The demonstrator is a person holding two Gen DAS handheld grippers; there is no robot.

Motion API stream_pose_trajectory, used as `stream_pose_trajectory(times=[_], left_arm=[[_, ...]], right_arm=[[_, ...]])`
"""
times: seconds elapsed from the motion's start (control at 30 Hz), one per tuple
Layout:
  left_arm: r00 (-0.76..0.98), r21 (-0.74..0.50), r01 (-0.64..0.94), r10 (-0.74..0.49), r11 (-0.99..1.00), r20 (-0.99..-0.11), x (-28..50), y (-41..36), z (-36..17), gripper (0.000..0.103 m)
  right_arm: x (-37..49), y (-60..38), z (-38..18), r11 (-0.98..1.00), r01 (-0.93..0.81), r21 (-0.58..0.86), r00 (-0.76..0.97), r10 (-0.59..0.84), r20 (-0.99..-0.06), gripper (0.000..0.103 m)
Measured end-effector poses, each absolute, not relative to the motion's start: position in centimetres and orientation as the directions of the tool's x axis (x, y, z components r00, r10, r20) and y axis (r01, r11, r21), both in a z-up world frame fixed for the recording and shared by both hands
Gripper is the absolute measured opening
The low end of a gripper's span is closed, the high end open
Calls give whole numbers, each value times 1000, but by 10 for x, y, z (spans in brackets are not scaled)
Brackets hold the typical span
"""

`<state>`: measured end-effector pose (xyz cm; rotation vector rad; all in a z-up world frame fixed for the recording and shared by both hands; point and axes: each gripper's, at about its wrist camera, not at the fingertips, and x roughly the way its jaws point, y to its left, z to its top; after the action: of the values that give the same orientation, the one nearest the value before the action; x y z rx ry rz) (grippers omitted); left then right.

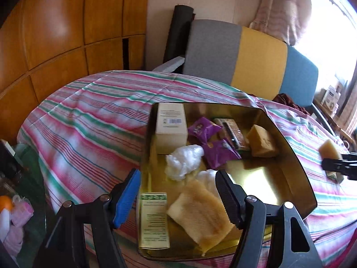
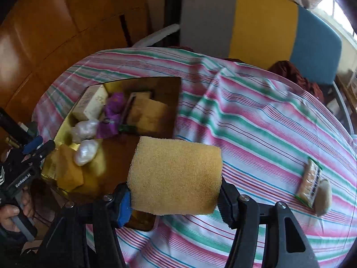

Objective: Organize objects
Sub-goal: 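Carry the yellow sponge into the tray and open the right tool, then move both tools back from the tray toward the cracker packet and knit roll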

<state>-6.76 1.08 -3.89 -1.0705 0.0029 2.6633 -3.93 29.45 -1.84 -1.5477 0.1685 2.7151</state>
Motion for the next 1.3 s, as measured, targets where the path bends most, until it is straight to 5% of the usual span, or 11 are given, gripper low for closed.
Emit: stream_pose_trajectory(times=[0.43, 0.6, 1.3], left_arm=[[-686, -128, -196, 230, -972, -691, -75, -8, -41, 75], [-684, -127, -199, 231, -972, -692, -73, -6, -42, 76], [-701, -72, -287, 260, -955, -663, -51, 24, -25, 79]], right_arm=[[-139, 221, -94, -990, -9, 140, -341, -129, -931, 69], [-125, 228, -88, -986, -21, 166, -376, -146, -915, 78], [-22, 291, -31, -989, -110, 95, -525, -24, -851, 79]])
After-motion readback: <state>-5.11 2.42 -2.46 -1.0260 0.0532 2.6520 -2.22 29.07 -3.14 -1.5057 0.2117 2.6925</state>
